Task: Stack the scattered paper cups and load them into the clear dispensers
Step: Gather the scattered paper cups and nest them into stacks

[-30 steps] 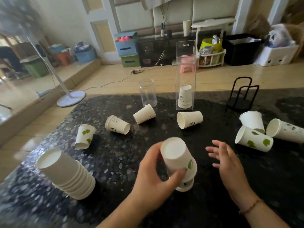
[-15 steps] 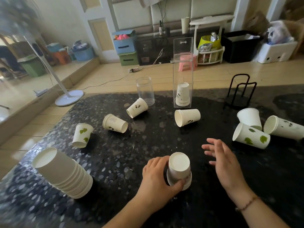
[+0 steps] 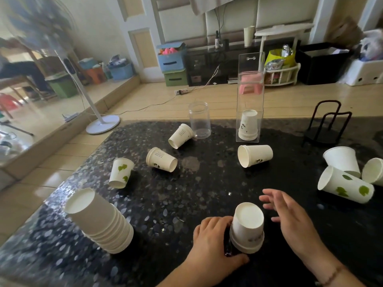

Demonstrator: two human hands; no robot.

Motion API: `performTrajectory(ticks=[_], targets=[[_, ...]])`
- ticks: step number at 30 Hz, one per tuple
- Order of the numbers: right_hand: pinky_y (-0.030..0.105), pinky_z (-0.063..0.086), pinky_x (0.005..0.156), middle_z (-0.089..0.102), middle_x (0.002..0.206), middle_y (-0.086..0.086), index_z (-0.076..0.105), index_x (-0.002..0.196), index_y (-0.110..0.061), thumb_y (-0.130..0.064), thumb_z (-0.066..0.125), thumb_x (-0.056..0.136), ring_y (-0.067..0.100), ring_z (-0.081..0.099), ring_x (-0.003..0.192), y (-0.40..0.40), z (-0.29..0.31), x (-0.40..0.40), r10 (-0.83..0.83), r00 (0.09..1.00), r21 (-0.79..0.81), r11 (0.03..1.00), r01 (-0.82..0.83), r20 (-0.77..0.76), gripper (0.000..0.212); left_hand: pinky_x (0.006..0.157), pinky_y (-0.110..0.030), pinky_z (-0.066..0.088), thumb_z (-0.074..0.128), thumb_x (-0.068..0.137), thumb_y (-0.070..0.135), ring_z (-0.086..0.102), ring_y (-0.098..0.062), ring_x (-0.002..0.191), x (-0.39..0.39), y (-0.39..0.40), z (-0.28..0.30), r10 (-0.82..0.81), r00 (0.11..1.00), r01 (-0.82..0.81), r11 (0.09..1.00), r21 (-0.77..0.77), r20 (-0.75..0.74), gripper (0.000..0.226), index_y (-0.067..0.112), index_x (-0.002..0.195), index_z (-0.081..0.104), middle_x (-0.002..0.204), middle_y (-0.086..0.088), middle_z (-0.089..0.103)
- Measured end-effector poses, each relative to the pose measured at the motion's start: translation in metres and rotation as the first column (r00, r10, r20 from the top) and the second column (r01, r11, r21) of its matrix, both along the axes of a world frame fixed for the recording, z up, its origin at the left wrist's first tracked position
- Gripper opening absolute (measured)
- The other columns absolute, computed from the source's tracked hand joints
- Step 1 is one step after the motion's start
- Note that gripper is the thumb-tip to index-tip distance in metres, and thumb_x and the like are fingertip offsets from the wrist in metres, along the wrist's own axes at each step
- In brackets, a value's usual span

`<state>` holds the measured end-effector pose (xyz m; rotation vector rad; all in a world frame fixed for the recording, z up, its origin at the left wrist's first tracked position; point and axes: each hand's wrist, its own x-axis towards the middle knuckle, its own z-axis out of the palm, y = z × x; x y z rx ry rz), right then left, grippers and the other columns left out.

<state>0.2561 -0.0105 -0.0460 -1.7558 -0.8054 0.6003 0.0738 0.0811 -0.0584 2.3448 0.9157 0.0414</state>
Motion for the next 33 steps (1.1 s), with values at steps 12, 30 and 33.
performTrajectory(ticks=[12,30,33], targets=[[0.041,0.052,0.079,0.066,0.114,-0.019,0.058,0.117,-0.05,-0.081,0.033,0.081,0.006,0.063,0.103,-0.013,0.1,-0.07,0.029,0.952,0.279,0.953,-0.118,0.304,0.053,0.098,-0.025,0.047,0.068,0.09,0.036,0.057,-0.008,0.121,-0.092,-0.005,0.13,-0.314,0.747,0.019,0.891,0.453,0.586,0.03,0.023,0.117,0.07,0.123,0.009,0.063],[0.043,0.055,0.089,0.051,0.136,0.005,0.031,0.148,-0.029,-0.039,0.061,0.091,0.026,0.063,0.104,0.283,0.035,-0.206,0.372,0.81,-0.226,0.831,-0.509,-0.454,0.065,0.102,-0.046,0.05,0.042,0.095,0.062,0.058,-0.027,0.119,-0.181,0.281,0.045,0.66,0.748,-0.537,0.665,-0.518,0.072,0.066,0.021,0.147,0.04,0.143,-0.007,0.052],[0.04,0.057,0.078,0.053,0.129,0.003,0.03,0.148,-0.036,-0.046,0.056,0.092,0.022,0.066,0.088,0.303,0.022,-0.212,0.423,0.804,-0.243,0.8,-0.548,-0.418,0.062,0.096,-0.041,0.051,0.033,0.1,0.06,0.061,-0.023,0.114,-0.178,0.273,0.037,0.688,0.721,-0.458,0.565,-0.687,0.085,0.059,0.018,0.137,0.052,0.13,-0.005,0.061]])
